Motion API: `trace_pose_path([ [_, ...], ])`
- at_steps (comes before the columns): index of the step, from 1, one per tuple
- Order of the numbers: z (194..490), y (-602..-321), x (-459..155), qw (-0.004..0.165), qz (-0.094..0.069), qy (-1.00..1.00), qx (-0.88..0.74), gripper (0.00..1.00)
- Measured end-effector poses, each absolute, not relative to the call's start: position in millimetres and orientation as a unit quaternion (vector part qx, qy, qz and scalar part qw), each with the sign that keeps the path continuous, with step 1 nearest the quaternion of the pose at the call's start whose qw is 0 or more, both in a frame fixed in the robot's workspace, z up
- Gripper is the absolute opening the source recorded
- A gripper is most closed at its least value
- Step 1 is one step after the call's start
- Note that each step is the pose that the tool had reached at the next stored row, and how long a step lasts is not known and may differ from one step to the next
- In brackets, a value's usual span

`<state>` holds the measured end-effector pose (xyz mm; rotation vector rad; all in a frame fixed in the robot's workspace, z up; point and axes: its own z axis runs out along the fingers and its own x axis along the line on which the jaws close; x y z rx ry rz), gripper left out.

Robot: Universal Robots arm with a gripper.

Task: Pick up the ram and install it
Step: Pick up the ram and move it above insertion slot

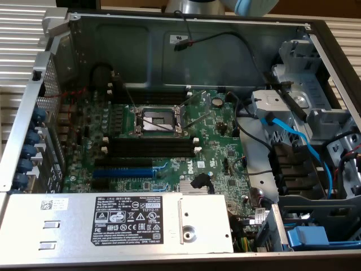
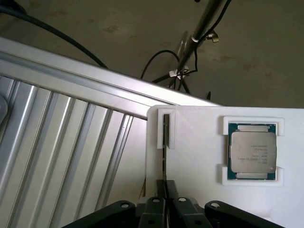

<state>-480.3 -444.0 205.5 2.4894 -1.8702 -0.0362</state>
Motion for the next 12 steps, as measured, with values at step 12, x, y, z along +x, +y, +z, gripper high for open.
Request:
trace_pose_path([
  [12,220,-444,-480,0.019,-0.008,-0.601,0.799,0.13],
])
